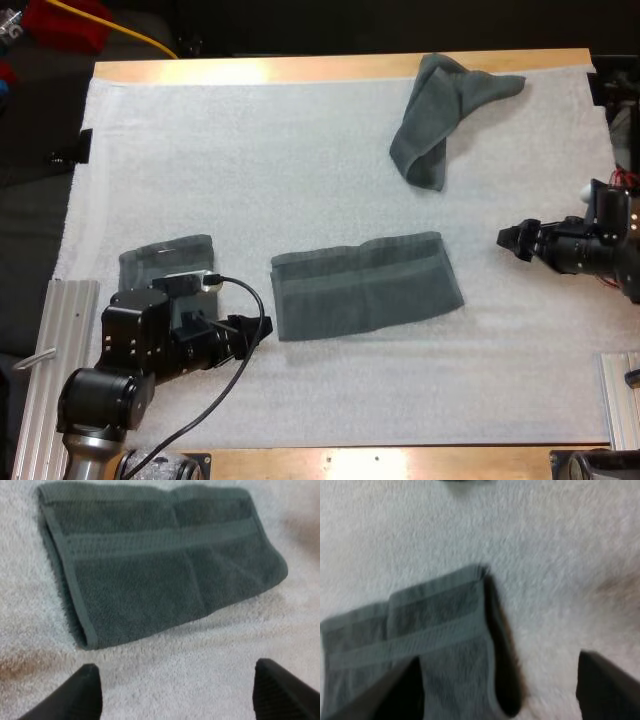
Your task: Pick towel from pile, fold and stack
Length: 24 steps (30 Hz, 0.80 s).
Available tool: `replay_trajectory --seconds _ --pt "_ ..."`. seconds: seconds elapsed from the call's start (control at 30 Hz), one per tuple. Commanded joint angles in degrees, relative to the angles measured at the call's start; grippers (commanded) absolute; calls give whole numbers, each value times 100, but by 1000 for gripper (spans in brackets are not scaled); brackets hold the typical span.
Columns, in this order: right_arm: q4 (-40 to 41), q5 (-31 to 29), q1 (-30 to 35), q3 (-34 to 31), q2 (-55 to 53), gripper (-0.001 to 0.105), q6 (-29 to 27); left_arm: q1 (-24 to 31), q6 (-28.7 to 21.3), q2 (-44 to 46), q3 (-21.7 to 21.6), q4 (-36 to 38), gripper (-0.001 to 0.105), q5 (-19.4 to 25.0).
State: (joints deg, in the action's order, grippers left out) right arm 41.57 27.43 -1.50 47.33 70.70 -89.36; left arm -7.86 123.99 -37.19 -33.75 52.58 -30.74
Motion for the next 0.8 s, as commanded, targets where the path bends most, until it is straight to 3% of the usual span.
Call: replay_trajectory --seconds 0.0,0.77 --pt "-105 242 20 56 134 63 -82 8 -8 30 -39 3 62 -34" --pt "-888 926 20 70 2210 63 -647 8 -8 30 -39 -23 62 -387"
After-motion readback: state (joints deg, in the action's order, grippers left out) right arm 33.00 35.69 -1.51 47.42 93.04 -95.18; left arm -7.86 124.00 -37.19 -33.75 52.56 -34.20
